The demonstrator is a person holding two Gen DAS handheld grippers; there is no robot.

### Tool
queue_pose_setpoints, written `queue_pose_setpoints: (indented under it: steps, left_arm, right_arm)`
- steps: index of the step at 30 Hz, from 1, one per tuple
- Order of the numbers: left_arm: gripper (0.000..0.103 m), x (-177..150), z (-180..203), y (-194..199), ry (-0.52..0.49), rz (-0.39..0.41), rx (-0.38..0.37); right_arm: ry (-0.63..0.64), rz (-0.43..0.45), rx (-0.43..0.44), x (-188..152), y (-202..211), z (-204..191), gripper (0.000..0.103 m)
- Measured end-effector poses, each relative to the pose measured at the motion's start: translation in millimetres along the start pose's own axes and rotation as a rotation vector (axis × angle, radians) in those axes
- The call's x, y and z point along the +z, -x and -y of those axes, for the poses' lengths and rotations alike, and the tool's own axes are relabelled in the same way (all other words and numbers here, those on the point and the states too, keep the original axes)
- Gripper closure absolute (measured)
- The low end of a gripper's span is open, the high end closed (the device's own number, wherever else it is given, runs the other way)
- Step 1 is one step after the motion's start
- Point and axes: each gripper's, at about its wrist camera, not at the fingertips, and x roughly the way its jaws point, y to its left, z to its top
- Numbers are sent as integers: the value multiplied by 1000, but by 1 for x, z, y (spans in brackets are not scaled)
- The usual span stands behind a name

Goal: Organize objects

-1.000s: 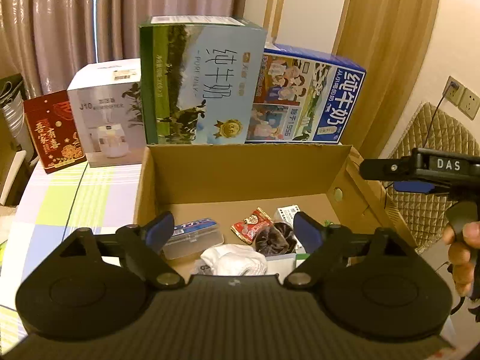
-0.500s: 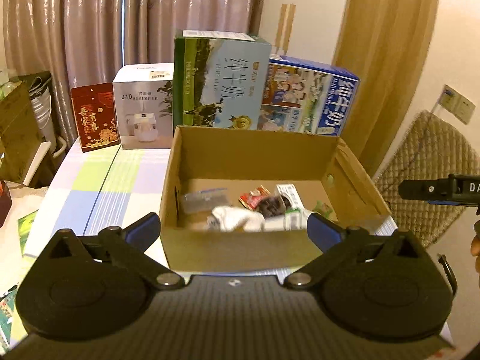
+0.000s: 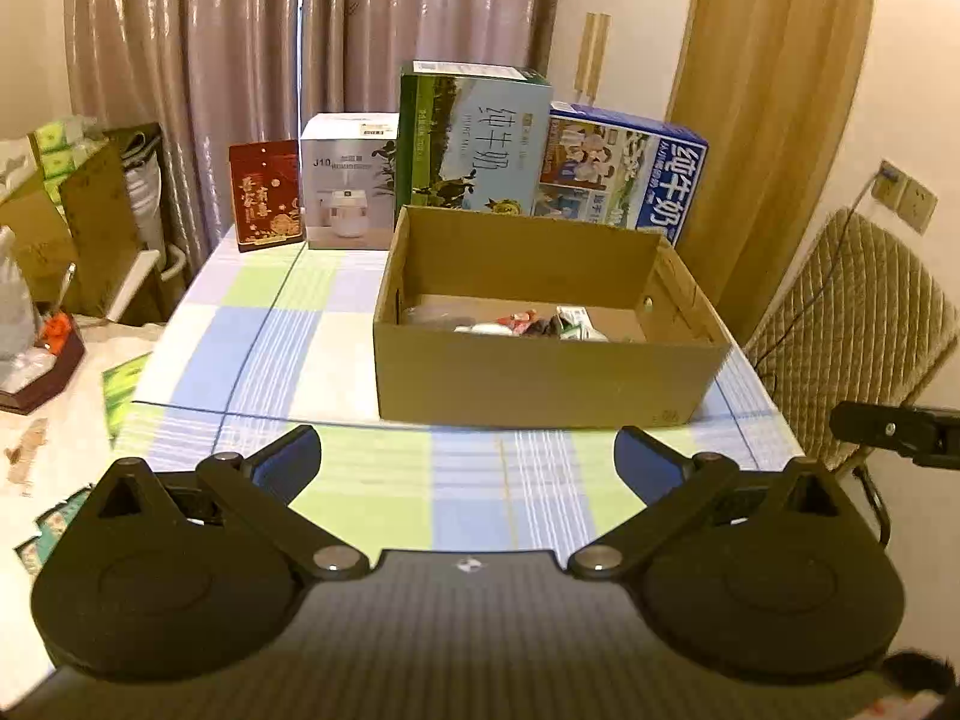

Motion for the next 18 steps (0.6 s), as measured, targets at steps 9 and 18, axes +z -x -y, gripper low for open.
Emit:
queue_pose_setpoints:
  steps: [9,18]
  left_arm:
    - [1,-36,5,38,22,-31,20]
    - [1,-48,13,60,9,4,65]
  right_arm:
    - [39,-34,-1,-35,31,-13,2]
    - [67,-24,-12,-52,47,-16,2]
